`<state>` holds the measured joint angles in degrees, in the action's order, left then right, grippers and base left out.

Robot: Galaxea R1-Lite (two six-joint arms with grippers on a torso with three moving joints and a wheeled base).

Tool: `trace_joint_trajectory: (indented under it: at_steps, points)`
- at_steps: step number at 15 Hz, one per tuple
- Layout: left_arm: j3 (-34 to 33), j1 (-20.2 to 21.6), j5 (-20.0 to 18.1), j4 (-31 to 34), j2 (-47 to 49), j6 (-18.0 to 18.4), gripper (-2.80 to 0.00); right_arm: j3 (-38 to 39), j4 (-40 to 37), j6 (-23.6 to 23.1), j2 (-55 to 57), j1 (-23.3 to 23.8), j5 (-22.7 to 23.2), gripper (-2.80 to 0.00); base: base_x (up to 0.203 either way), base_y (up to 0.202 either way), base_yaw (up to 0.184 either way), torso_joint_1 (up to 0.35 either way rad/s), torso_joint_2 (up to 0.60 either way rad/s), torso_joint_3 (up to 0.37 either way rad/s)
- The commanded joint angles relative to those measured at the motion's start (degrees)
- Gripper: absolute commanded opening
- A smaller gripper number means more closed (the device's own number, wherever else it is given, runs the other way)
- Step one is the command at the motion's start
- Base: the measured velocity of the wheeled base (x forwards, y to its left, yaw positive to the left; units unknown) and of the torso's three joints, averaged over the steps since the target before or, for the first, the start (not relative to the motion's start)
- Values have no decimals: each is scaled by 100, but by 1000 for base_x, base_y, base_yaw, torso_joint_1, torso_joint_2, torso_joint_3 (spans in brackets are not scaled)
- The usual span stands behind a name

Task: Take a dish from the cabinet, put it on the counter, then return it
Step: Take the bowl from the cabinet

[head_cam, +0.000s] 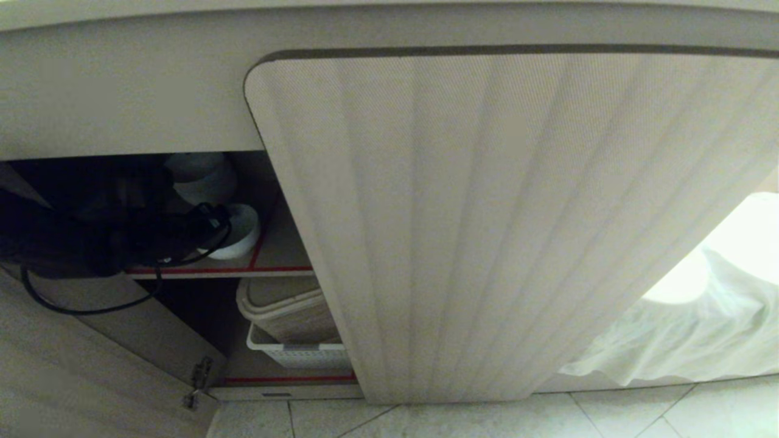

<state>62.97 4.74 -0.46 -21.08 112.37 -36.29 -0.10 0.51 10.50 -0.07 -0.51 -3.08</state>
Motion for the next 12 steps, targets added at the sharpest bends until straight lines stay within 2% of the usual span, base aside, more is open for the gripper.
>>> trace_joint_trajectory:
  at_steps: [1,12]
  points:
    - [168,9,2,128,48,-36,0,1,2,5,7,-2,1,-280,0,0,0,0,0,0]
    - [318,-12,-22,768,-20,-80,0,1,2,5,7,-2,1,-280,0,0,0,0,0,0]
